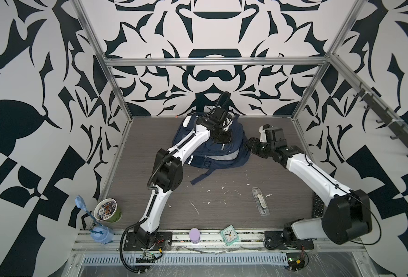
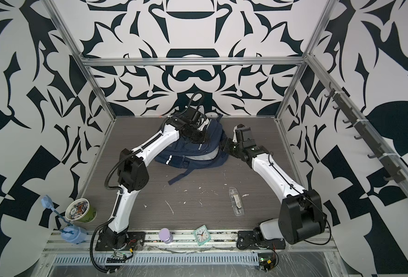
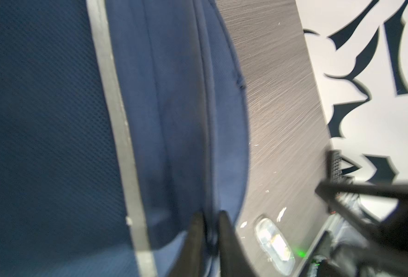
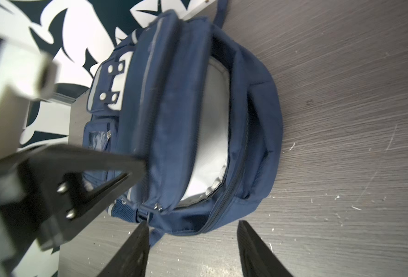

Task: Pack books, pencil case, and school supplies into a backpack
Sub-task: Close the student bag at the top-center of the table, then zip the student bag at the top-center of the table.

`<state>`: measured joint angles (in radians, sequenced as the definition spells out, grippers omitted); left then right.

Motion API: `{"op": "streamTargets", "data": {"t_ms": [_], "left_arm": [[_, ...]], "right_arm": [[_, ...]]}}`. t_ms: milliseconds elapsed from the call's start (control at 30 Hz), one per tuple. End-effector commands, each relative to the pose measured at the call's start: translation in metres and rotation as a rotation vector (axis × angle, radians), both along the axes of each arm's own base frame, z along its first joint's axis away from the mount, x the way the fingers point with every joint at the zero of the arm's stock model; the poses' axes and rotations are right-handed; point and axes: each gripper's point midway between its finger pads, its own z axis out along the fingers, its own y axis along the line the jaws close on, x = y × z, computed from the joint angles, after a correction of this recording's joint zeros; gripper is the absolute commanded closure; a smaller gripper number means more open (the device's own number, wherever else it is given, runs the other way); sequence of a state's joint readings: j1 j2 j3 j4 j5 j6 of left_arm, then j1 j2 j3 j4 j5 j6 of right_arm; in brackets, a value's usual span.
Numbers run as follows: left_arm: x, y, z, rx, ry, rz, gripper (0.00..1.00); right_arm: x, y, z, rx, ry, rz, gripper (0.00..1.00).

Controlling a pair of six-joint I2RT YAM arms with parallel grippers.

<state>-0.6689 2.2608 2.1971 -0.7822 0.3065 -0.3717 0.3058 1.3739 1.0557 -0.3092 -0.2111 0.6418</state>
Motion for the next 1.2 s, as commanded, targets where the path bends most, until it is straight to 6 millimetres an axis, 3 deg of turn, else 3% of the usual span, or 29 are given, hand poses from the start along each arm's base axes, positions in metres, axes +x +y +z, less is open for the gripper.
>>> {"op": "streamTargets", "data": {"t_ms": [0, 100, 300, 667, 867, 1167], "left_arm": [[0.001, 0.004, 0.025, -0.013, -0.055, -0.002, 0.57], [0.005, 0.022, 0.037, -0.030, -0.072, 0.033, 0.45], [0.002, 0.074, 0.046, -0.072, -0.055, 0.142, 0.42], [-0.025, 0.147, 0.001, -0.225, 0.162, 0.358, 0.39], [-0.034, 0.164, -0.017, -0.250, 0.219, 0.428, 0.39], [-0.033, 0.177, -0.050, -0.271, 0.295, 0.512, 0.42]], "right_arm": [[-0.014, 0.010, -0.006, -0.070, 0.004, 0.056, 0.39], [-0.022, 0.026, -0.011, -0.083, 0.006, 0.106, 0.40], [-0.031, 0.067, -0.017, -0.118, -0.027, 0.208, 0.43], [-0.031, 0.143, -0.038, -0.103, -0.097, 0.352, 0.53], [-0.029, 0.173, -0.054, -0.085, -0.095, 0.395, 0.58], [-0.015, 0.201, -0.072, -0.038, -0.089, 0.422, 0.62]]}}
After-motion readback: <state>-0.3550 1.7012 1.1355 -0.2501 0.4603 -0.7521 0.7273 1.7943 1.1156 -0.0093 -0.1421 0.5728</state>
